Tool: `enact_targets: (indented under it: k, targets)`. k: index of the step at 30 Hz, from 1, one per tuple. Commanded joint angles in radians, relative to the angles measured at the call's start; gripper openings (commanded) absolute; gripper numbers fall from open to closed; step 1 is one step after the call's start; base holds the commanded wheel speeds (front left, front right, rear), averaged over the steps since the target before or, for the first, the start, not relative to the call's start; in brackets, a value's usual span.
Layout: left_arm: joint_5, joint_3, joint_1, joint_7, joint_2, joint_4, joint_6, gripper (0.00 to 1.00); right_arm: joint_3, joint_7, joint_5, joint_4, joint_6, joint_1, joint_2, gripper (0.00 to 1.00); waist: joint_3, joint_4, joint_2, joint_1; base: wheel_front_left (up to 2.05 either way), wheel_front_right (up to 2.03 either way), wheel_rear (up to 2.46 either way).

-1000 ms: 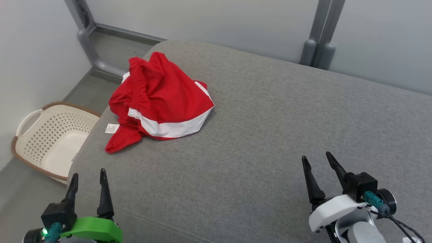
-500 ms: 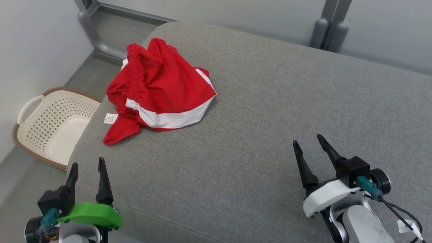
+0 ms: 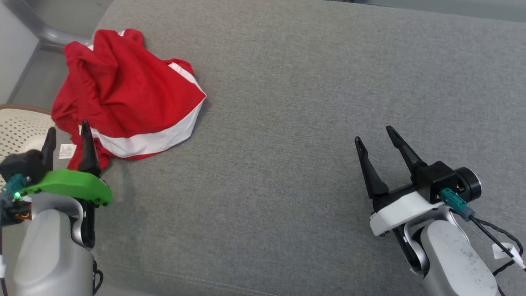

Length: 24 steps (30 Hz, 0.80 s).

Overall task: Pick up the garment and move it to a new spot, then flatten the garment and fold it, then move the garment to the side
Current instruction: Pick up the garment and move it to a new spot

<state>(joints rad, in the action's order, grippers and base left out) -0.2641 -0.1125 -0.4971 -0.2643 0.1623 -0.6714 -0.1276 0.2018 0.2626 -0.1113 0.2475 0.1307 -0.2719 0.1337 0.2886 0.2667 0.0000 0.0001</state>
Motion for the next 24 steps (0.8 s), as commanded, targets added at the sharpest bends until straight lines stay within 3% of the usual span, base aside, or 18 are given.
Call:
enact_targets:
  k: [1, 8, 13, 14, 15, 24]
  targets:
    - [-0.030, 0.020, -0.045, 0.000, 0.022, -0.040, -0.004, 1.00, 0.003, 0.003, -0.005, -0.009, 0.000, -0.020, 0.004, 1.00, 0.085, -0.096, 0.0000, -0.0001, 0.00, 0.00, 0.00]
    - [-0.091, 0.076, -0.172, 0.015, 0.119, -0.271, -0.001, 1.00, 0.009, 0.003, -0.019, -0.005, 0.000, -0.035, 0.005, 1.00, 0.114, -0.159, 0.0000, -0.0001, 0.00, 0.00, 0.00]
    - [-0.082, 0.079, -0.230, 0.039, 0.127, -0.399, 0.052, 1.00, -0.002, 0.003, -0.025, 0.001, 0.000, -0.036, -0.001, 1.00, 0.114, -0.180, 0.0000, -0.0001, 0.00, 0.00, 0.00]
    - [-0.081, 0.082, -0.236, 0.034, 0.126, -0.411, 0.053, 0.28, -0.006, 0.003, -0.028, 0.002, 0.000, -0.035, -0.004, 1.00, 0.112, -0.183, 0.0000, -0.0001, 0.00, 0.00, 0.00]
    - [-0.081, 0.082, -0.242, 0.029, 0.125, -0.416, 0.053, 0.00, -0.009, 0.003, -0.030, 0.003, 0.000, -0.034, -0.006, 1.00, 0.109, -0.184, 0.0000, -0.0001, 0.00, 0.00, 0.00]
    - [-0.075, 0.094, -0.268, -0.002, 0.091, -0.299, 0.022, 0.00, -0.046, 0.003, -0.041, 0.019, 0.000, -0.002, -0.036, 1.00, 0.034, -0.190, 0.0000, -0.0001, 0.00, 0.00, 0.00]
